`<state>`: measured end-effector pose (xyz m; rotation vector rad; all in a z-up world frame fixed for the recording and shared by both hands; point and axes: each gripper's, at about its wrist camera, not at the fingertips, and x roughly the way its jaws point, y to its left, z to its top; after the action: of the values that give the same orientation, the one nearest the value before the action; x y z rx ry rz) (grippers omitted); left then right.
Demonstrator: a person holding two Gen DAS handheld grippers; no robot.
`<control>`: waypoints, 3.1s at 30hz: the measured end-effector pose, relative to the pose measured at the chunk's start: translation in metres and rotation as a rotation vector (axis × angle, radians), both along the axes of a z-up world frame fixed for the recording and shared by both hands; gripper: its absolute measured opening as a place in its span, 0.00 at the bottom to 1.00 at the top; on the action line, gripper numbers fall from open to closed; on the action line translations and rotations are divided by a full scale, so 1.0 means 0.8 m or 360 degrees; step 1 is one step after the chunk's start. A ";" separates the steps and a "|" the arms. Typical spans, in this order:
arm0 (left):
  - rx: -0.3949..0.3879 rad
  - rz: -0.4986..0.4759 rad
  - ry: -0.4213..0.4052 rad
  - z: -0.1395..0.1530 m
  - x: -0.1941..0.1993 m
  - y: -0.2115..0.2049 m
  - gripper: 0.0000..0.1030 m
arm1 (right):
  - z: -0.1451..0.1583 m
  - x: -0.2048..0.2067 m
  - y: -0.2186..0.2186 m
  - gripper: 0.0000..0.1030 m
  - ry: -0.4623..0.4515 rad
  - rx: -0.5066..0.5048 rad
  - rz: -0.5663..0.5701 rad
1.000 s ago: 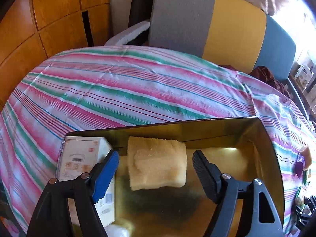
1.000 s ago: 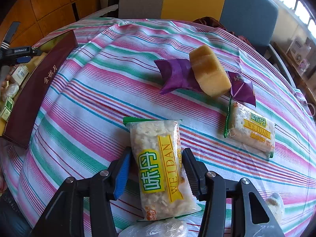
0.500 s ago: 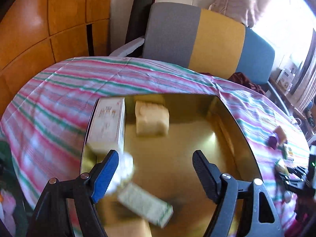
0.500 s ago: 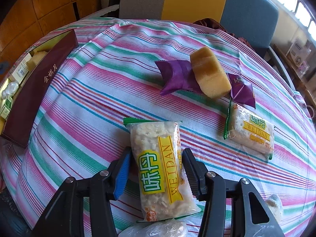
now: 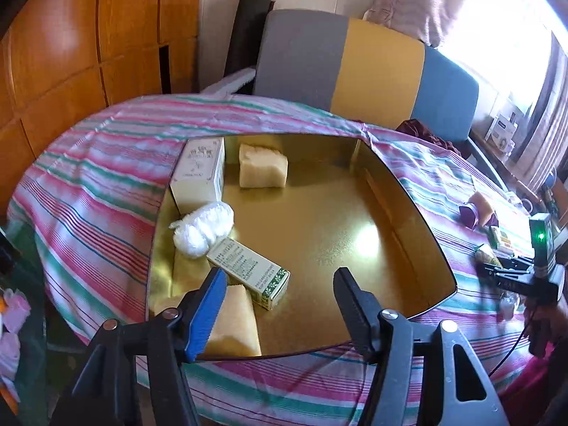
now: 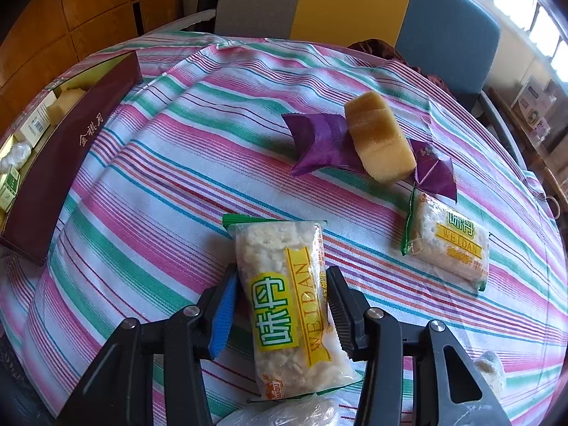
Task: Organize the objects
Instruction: 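Carry the WEIDAN pack to the gold tray and open the right gripper, then move both tools back toward the remaining items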
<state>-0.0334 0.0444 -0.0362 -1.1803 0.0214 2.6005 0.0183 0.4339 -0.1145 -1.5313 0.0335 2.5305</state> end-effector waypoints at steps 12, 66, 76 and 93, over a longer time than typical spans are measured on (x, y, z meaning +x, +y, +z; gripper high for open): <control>-0.0001 -0.0004 0.0048 0.008 0.009 -0.004 0.62 | 0.005 -0.009 -0.005 0.45 -0.0050 -0.0103 -0.0175; 0.0188 0.0219 -0.0116 -0.012 -0.020 -0.096 0.59 | 0.060 -0.193 -0.332 0.60 0.0087 -0.0767 0.0418; 0.0128 0.0040 -0.0087 0.003 -0.012 -0.050 0.58 | 0.091 -0.113 -0.241 0.68 0.0277 -0.0630 0.0312; -0.0024 -0.0616 0.0026 0.056 -0.004 0.177 0.58 | 0.077 0.036 0.103 0.73 0.0433 -0.0403 -0.0719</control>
<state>-0.0368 0.1858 0.0087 -1.0398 0.2475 2.2727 0.0475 0.5161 -0.0530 -1.0789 0.6785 2.3975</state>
